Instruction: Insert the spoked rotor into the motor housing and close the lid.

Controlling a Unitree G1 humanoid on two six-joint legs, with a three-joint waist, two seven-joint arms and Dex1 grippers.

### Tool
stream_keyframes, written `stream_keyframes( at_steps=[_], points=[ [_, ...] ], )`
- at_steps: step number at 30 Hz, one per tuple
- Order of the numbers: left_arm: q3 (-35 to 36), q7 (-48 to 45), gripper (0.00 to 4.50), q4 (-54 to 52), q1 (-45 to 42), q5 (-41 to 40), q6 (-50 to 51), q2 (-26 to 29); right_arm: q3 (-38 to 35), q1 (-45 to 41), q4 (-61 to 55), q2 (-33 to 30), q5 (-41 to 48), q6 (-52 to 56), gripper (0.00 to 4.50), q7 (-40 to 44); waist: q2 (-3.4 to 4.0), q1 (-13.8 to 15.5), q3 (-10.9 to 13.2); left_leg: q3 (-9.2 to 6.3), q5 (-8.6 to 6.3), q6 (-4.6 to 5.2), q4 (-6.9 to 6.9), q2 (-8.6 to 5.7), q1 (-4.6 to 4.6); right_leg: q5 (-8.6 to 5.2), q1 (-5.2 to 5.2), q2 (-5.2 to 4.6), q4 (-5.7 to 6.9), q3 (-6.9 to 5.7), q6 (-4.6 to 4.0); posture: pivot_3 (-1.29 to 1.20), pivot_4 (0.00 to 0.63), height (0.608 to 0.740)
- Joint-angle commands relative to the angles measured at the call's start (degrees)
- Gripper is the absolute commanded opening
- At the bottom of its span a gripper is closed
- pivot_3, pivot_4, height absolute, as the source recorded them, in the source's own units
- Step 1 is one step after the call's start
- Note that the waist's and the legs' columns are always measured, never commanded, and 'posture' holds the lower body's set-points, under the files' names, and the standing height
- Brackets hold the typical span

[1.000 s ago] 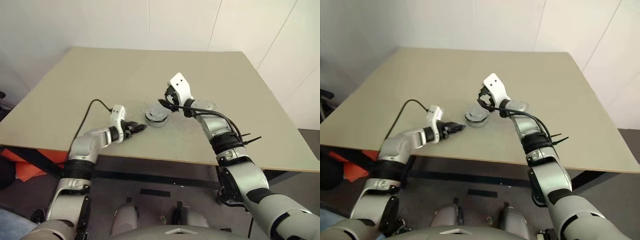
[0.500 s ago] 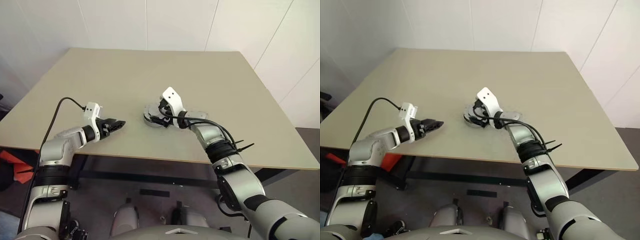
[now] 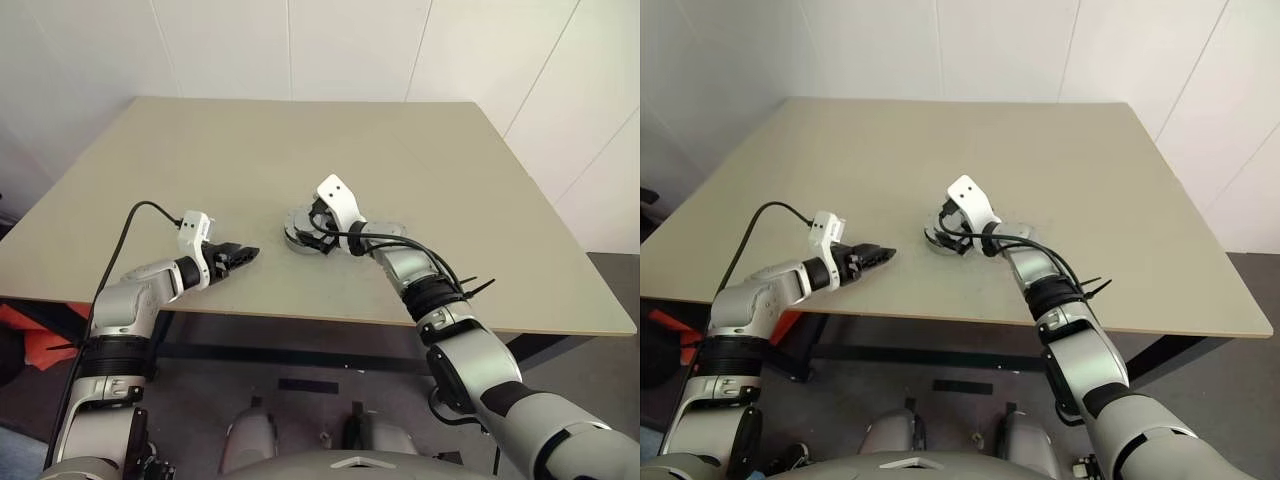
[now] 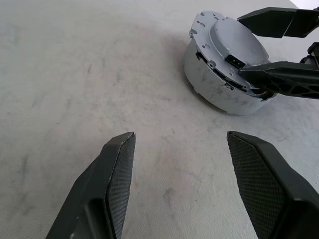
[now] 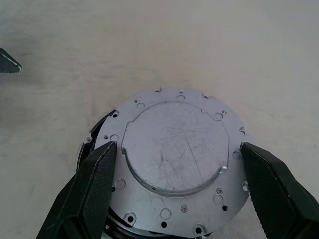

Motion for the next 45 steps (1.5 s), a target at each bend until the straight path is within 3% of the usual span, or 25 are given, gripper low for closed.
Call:
stream_keyframes(
  at_steps=[1,5,8,10,11,23,45],
  points=[
    [0.09,-0.02,3.06,-2.18,-0.16,-0.59,-0.70,0.61,-0.99,-1.46,1.21,0.21,0.39,-1.52,4.48,-0.68,0.00,-0.01,0.00,0.00,0.00,0.00,0.00,0.00,0.00,0.00,0.01,0.00,0.00,0.00,0.00,0.00,0.000,0.740],
    [-0.05,0.43,3.06,-1.65,0.00,-0.22,-1.18,0.45,-1.68,-1.91,1.36,0.40,1.04,-1.68,4.48,-0.53,0.00,-0.01,0.00,0.00,-0.01,0.01,0.00,0.00,0.04,0.00,0.03,0.00,0.01,0.00,0.00,0.00,0.000,0.740],
    [0.00,0.72,3.06,-1.11,-0.01,-0.01,-1.52,0.37,-1.92,-2.02,0.62,0.26,1.52,-1.47,3.83,0.27,0.00,-0.01,0.00,0.00,-0.01,0.01,0.00,0.01,0.03,0.00,0.03,0.00,0.02,0.00,0.00,0.00,0.000,0.740],
    [0.05,0.84,3.06,-0.74,-0.05,0.09,-1.75,0.33,-1.87,-1.96,0.07,0.14,1.49,-1.29,3.17,0.48,0.00,0.03,0.00,0.00,-0.01,0.01,0.00,0.00,0.03,0.00,0.03,0.00,0.02,0.00,0.00,0.00,0.000,0.740],
    [0.07,0.92,3.06,-0.56,-0.04,0.15,-1.87,0.30,-1.71,-1.88,-0.47,-0.01,1.41,-1.16,3.14,0.75,0.00,0.02,0.00,-0.01,-0.01,0.01,0.01,0.00,0.02,0.00,0.03,0.00,0.02,0.00,0.00,0.00,0.000,0.740],
    [-0.40,1.45,3.06,0.24,0.85,0.34,-2.63,-0.24,-2.39,-0.72,-8.74,-1.35,4.90,4.23,3.14,6.79,0.00,0.02,0.00,-0.01,-0.01,0.01,0.01,0.00,-0.03,0.00,0.00,0.00,0.00,0.00,0.00,0.00,0.000,0.740],
    [-1.13,1.95,3.06,-0.17,1.00,0.28,-2.87,-0.25,1.82,1.18,-5.74,-2.69,0.58,2.87,3.14,7.65,0.00,0.05,0.00,-0.01,0.00,0.01,0.01,0.00,0.01,0.00,0.03,0.00,0.00,-0.01,0.00,0.00,0.000,0.740]
  ],
)
